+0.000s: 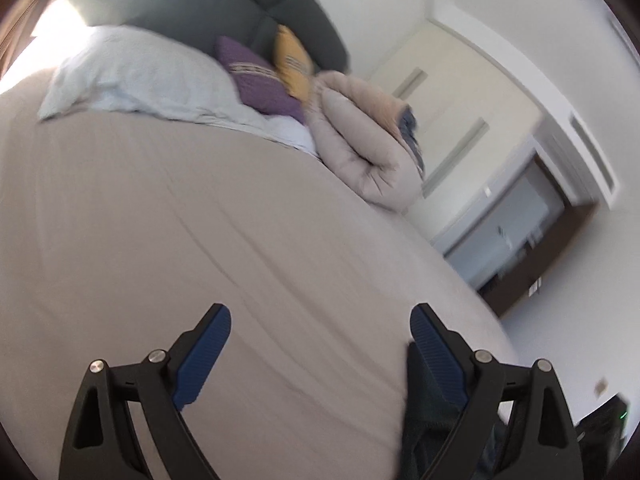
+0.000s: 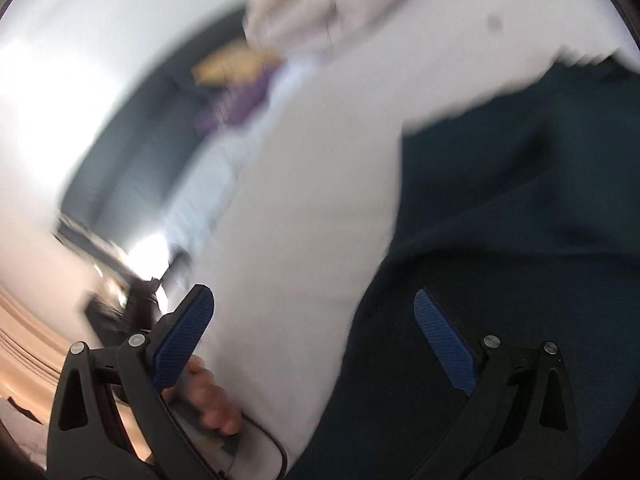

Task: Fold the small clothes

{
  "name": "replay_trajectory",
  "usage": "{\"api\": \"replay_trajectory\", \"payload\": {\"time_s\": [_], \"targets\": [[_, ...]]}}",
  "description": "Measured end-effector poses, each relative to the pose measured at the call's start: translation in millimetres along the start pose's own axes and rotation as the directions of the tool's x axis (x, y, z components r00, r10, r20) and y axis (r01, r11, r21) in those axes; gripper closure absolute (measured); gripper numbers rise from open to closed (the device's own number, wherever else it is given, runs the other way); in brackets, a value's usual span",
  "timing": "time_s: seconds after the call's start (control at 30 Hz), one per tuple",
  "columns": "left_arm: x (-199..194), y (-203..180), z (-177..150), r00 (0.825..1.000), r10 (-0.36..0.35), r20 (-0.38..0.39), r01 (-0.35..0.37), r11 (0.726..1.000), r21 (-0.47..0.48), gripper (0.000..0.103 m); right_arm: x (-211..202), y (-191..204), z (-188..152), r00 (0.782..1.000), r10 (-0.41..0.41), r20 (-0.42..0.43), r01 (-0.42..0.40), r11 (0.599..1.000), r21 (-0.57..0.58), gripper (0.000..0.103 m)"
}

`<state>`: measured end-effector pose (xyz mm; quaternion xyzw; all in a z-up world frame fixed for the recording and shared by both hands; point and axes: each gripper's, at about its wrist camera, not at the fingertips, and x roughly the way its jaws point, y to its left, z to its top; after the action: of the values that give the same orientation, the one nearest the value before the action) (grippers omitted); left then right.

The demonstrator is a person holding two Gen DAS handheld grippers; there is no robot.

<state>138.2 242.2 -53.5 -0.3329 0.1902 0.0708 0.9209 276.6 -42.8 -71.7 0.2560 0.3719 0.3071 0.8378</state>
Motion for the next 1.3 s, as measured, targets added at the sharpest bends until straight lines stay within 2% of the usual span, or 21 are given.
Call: {"api": "replay_trajectory", "payload": {"time_s": [0.07,0.1,0.13,0.17,0.2,0.23,0.27,0.33,0.37,0.43,0.53,0.6,0.67,0.73,0.83,0.87,1.0,1.07,1.13,1.23,1.3], "targets": [[7.8,-35.8,-5.6,0.997,-0.036,-0.062,0.042,0.994,0.101,0.008,-57.4,-44.4,9.6,0.994,-0.049,0.096,0.04,0.994,0.102,0.0],[13.0,-52.4,-9.6,0.994,-0.055,-0.09,0.067,0.989,0.135,0.001,-80.2,-65.7,11.6,0.989,-0.067,0.131,0.045,0.986,0.16,0.0],[25.8,-77.0,-14.9,0.986,-0.075,-0.146,0.1,0.979,0.178,0.0,-107.9,-94.0,10.5,0.981,-0.083,0.174,0.04,0.97,0.24,0.0],[44.7,-106.3,-23.4,0.965,-0.085,-0.248,0.143,0.964,0.225,0.0,-126.9,-114.4,7.4,0.975,-0.093,0.203,0.029,0.955,0.297,0.0],[67.8,-140.9,-36.3,0.919,-0.111,-0.379,0.222,0.939,0.263,0.0,-142.2,-131.0,3.0,0.969,-0.102,0.226,0.019,0.939,0.343,0.0],[80.6,-163.1,-46.0,0.885,-0.137,-0.444,0.283,0.917,0.28,0.0,-156.1,-145.1,-2.9,0.963,-0.108,0.245,0.008,0.926,0.378,0.0],[93.2,-183.8,-55.9,0.864,-0.144,-0.483,0.32,0.897,0.305,0.001,-175.4,-163.6,-12.9,0.959,-0.11,0.263,-0.005,0.916,0.402,0.0],[123.6,-221.4,-78.6,0.842,-0.049,-0.537,0.303,0.866,0.397,0.01,-188.6,-177.1,-24.7,0.955,-0.12,0.27,-0.003,0.91,0.414,0.0],[137.9,-231.9,-87.3,0.817,-0.022,-0.576,0.313,0.856,0.411,0.017,-190.6,-180.7,-29.8,0.955,-0.133,0.266,0.01,0.909,0.417,0.0],[166.8,-244.4,-103.9,0.762,0.056,-0.645,0.3,0.853,0.428,0.043,-199.7,-191.6,-34.2,0.951,-0.145,0.273,0.02,0.91,0.415,0.001],[190.4,-248.2,-126.6,0.717,0.171,-0.676,0.266,0.829,0.491,0.044,-225.1,-210.4,-32.6,0.934,-0.169,0.316,0.025,0.911,0.412,0.001],[194.3,-251.7,-134.4,0.717,0.204,-0.666,0.263,0.806,0.53,0.044,-241.2,-218.7,-33.6,0.925,-0.187,0.331,0.039,0.913,0.406,0.001],[194.6,-256.1,-137.2,0.721,0.213,-0.659,0.271,0.789,0.551,0.05,-259.5,-234.5,-33.4,0.923,-0.197,0.33,0.051,0.914,0.403,0.001],[192.3,-263.2,-138.0,0.713,0.198,-0.673,0.308,0.773,0.554,0.089,-272.9,-244.8,-41.1,0.92,-0.219,0.325,0.071,0.909,0.411,0.001],[183.0,-272.0,-139.3,0.748,0.206,-0.631,0.313,0.729,0.609,0.096,-276.9,-254.2,-48.9,0.913,-0.244,0.327,0.084,0.897,0.435,0.001],[179.4,-271.1,-138.3,0.755,0.197,-0.625,0.309,0.733,0.605,0.096,-279.4,-257.3,-50.3,0.909,-0.256,0.327,0.093,0.893,0.441,0.001],[166.8,-251.8,-123.5,0.788,0.148,-0.598,0.269,0.79,0.55,0.097,-272.5,-253.0,-33.2,0.906,-0.231,0.354,0.061,0.9,0.431,0.001],[164.5,-238.8,-121.7,0.792,0.133,-0.596,0.255,0.815,0.52,0.097,-272.0,-254.5,-19.6,0.908,-0.187,0.375,0.023,0.916,0.401,0.001],[163.4,-229.9,-122.3,0.798,0.099,-0.595,0.256,0.838,0.483,0.097,-266.6,-259.3,-6.3,0.91,-0.19,0.368,0.02,0.907,0.42,0.001],[171.6,-223.0,-128.5,0.779,0.094,-0.62,0.262,0.849,0.459,0.096,-263.6,-262.4,10.3,0.904,-0.139,0.403,-0.028,0.924,0.382,0.001],[176.6,-222.8,-130.3,0.778,0.098,-0.62,0.261,0.848,0.461,0.088,-245.3,-286.8,19.1,0.93,-0.18,0.32,0.029,0.905,0.424,0.001]]}}
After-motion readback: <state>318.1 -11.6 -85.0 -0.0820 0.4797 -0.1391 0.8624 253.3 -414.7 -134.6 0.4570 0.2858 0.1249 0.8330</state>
